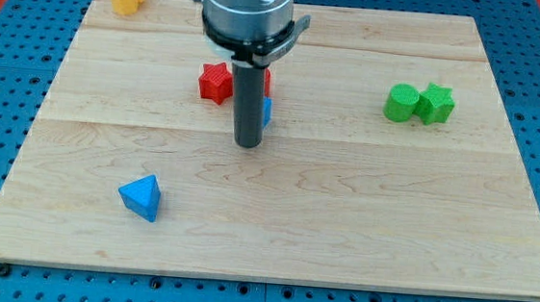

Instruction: Place the blue triangle vertically below the red star

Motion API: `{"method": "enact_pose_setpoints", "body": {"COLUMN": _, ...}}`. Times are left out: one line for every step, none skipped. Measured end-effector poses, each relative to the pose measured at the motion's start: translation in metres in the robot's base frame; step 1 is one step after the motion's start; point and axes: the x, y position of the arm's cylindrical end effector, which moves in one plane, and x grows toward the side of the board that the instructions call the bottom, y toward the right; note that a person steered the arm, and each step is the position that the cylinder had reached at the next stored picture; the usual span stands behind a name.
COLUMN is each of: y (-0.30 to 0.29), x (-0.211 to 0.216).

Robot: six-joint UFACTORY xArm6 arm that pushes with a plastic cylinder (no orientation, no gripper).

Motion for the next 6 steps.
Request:
{"method": "enact_pose_setpoints", "body": {"y": -0.015, "x": 0.077}}
{"method": "enact_pose_setpoints", "body": {"y": -0.102, "x": 0.103}}
{"method": "enact_pose_setpoints", "body": {"y": -0.173, "x": 0.098}}
{"method": "enact_pose_setpoints", "body": {"y": -0.167, "x": 0.071}}
{"method": "enact_pose_setpoints", "body": {"y": -0.105, "x": 0.05}}
{"method": "enact_pose_setpoints", "body": {"y": -0.084, "x": 0.067}}
